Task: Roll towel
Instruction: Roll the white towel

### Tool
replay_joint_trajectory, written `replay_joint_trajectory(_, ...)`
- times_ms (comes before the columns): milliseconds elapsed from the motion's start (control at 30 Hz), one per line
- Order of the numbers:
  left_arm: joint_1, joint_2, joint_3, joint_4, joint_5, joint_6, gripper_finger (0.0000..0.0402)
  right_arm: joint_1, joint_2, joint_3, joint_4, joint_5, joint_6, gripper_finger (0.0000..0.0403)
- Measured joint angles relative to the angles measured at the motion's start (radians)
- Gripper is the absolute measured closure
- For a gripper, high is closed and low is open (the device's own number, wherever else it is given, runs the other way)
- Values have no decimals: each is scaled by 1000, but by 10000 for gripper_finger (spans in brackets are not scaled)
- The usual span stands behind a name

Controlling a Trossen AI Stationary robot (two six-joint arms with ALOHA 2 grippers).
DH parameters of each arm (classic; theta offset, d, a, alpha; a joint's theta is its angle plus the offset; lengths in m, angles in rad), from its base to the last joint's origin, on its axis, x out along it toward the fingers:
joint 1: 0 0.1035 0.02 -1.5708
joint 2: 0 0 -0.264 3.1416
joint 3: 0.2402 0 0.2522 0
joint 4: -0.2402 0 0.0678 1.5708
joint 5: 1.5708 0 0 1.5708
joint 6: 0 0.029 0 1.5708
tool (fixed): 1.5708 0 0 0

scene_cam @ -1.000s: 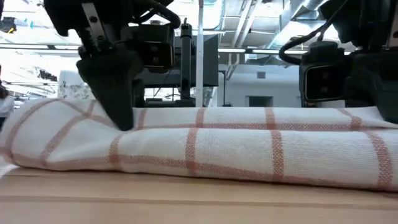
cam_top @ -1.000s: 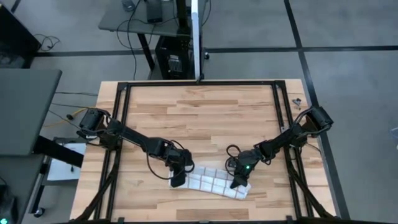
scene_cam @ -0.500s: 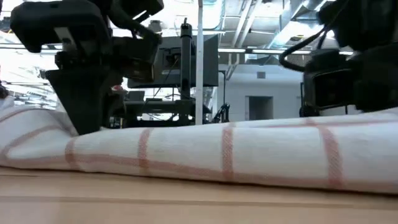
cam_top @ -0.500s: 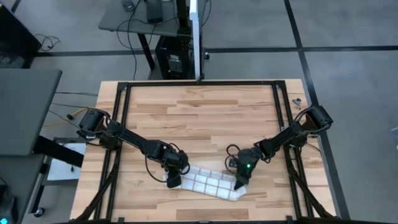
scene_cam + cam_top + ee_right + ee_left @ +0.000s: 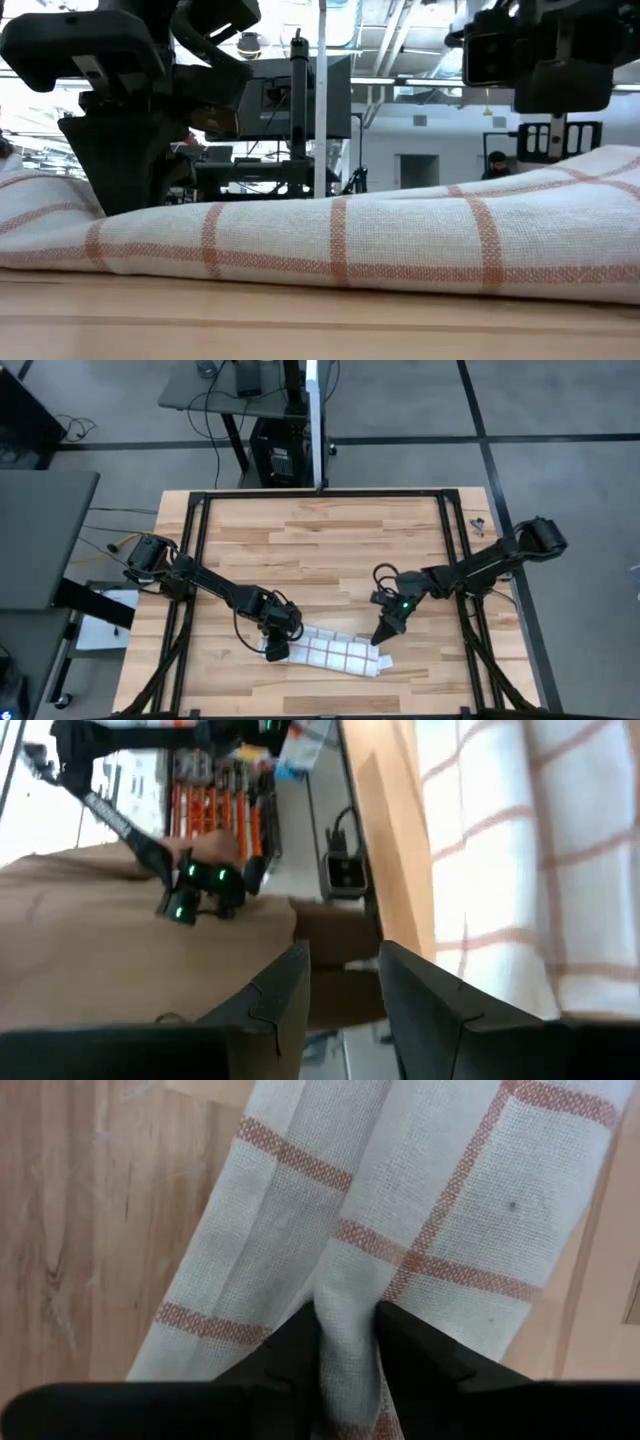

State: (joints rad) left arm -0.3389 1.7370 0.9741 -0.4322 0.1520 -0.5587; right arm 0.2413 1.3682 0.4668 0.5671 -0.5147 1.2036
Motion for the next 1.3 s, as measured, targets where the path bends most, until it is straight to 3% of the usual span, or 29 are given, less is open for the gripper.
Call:
replay_joint_trajectory(133, 0, 0, 0, 8, -1, 5, 315, 31, 63, 79, 11, 54, -30, 287)
replay_joint_trajectory(300, 0, 0, 1, 10, -1, 5, 315, 77, 201, 194, -2, 53, -88, 300)
replay_joint_trajectory(600, 3, 0, 1, 24, -2, 20, 315, 108, 329, 341, -81, 47, -196, 334)
replay_joint_trajectory(833, 17, -1, 6, 11, 0, 7, 315, 122, 483, 345, -115, 34, -210, 397)
replay_joint_trajectory(1000, 17, -2, 66, -155, 12, 13, 315, 143, 545, 344, -151, -8, -209, 402)
replay_joint_trajectory(1300, -29, -30, 77, -333, 0, 6, 315, 172, 549, 314, -160, -14, -203, 403)
